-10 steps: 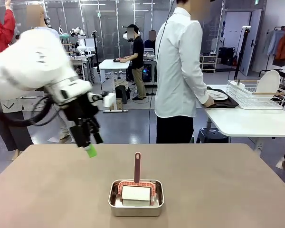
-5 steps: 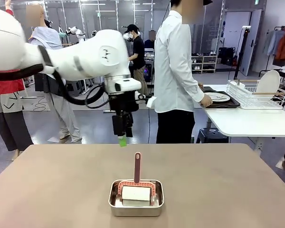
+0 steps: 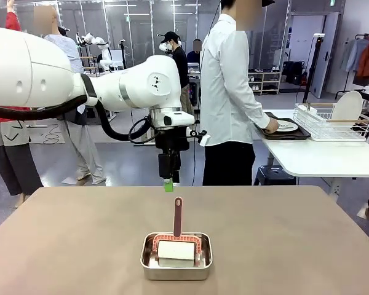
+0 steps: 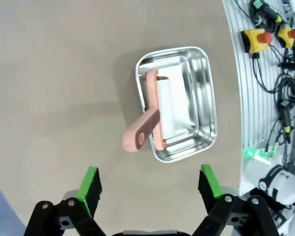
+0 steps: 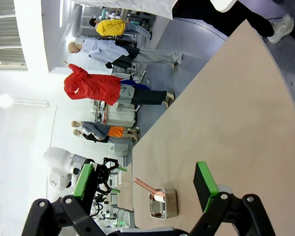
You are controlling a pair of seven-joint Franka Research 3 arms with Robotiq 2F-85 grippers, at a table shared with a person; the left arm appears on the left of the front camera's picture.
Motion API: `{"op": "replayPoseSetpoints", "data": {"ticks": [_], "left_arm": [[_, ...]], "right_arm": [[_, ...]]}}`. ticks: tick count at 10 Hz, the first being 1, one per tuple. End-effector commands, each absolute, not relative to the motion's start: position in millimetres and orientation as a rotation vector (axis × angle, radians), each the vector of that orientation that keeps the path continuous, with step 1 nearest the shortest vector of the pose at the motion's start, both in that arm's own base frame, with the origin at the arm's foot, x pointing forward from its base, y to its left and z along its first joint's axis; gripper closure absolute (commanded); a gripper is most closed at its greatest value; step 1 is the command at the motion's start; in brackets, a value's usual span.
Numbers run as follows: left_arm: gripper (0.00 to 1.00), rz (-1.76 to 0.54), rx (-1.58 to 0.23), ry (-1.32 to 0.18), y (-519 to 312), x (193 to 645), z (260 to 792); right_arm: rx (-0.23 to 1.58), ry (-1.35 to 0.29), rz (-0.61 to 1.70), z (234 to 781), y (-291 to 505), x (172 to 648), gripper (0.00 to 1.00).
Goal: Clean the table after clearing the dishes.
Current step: When the right (or left) Handle tray is removed, use the right hand (or left hand) to clean the right (or left) side of the table with the Lint Roller.
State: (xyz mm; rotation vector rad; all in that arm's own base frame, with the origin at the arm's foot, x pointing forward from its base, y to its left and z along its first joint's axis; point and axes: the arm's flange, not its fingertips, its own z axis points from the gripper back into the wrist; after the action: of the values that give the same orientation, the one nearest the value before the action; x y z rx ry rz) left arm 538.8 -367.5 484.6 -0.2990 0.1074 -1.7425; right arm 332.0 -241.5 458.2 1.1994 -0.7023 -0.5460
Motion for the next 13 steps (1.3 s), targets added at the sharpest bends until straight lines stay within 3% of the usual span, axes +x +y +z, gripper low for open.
{"op": "replayPoseSetpoints", "data": {"ticks": [1, 10, 13], "left_arm": [[0.00, -1.716, -0.258, 0.112, -370.9, 547.5, 484.6], [0.00, -1.645, -0.298, 0.327, -390.8, 546.0, 408.3], [0.00, -1.623, -0.322, 0.292, -387.4, 538.8, 396.0]], "right_arm": [[1.208, -0.702, -0.548, 461.9, -241.4, 330.8, 0.00], [1.208, -0.702, -0.548, 461.9, -241.4, 330.8, 0.00], [1.208, -0.702, -0.548, 461.9, -241.4, 330.8, 0.00]]}}
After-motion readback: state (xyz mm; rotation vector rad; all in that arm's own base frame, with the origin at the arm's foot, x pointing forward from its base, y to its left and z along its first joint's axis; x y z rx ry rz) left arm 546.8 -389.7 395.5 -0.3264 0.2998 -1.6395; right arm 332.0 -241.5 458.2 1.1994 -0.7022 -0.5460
